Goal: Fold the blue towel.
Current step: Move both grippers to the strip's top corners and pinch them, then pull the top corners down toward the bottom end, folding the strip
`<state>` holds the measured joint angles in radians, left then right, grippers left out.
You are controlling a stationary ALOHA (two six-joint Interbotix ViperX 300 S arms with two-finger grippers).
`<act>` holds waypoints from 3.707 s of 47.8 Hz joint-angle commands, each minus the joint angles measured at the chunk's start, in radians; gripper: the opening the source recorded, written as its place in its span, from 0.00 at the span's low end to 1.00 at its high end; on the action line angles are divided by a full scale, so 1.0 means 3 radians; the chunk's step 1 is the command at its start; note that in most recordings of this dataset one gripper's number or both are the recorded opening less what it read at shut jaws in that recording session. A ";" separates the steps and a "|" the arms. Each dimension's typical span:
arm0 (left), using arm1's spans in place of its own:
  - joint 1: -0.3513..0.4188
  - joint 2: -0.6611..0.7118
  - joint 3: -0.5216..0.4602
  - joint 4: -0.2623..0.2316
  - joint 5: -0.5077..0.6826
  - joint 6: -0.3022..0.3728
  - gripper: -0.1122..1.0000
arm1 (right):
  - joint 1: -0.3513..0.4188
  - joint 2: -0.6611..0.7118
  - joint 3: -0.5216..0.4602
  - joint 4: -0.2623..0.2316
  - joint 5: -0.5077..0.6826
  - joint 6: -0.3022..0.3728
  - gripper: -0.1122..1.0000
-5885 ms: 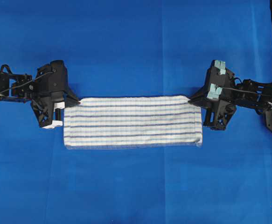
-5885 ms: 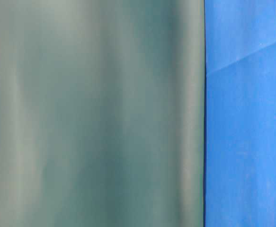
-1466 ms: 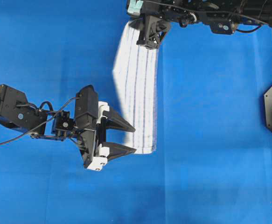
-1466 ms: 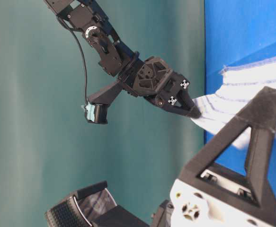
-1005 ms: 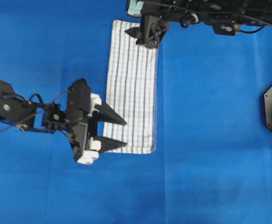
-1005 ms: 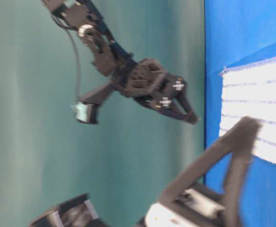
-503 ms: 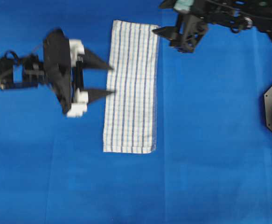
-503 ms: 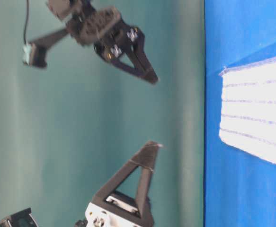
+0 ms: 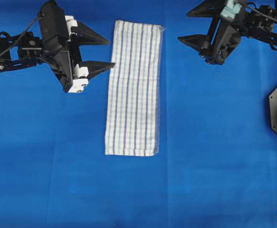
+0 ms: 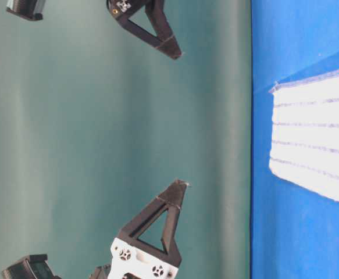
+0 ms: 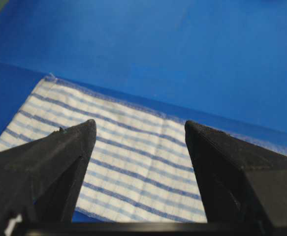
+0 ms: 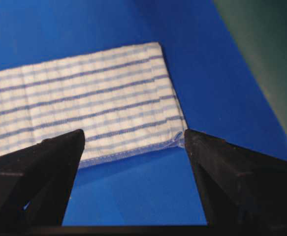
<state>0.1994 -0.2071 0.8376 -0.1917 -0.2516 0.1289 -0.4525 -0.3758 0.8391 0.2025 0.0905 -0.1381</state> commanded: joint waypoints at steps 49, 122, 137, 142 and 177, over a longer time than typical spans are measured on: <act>0.0956 0.1600 -0.0685 0.0031 -0.0537 0.0087 0.70 | -0.0291 0.1764 -0.0506 0.0245 -0.0961 0.0266 0.87; 0.0915 0.1728 -0.0706 0.0066 -0.0721 0.0184 0.16 | -0.0230 0.1779 -0.0573 0.0389 -0.0961 0.0199 0.17; 0.0752 0.1483 -0.0542 0.0061 -0.0721 0.0179 0.16 | -0.0112 0.1595 -0.0491 0.0389 -0.0844 0.0230 0.17; 0.0629 0.1263 -0.0394 0.0061 -0.0721 0.0174 0.16 | 0.0005 0.1442 -0.0409 0.0399 -0.0823 0.0251 0.17; -0.0787 0.0844 0.0189 0.0020 -0.1058 -0.0419 0.16 | 0.1324 0.1038 0.0061 0.0890 -0.0905 0.0348 0.17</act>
<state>-0.0031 0.0736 0.8989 -0.1871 -0.5568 0.0123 -0.0920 -0.0399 0.8636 0.4525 -0.1657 -0.0337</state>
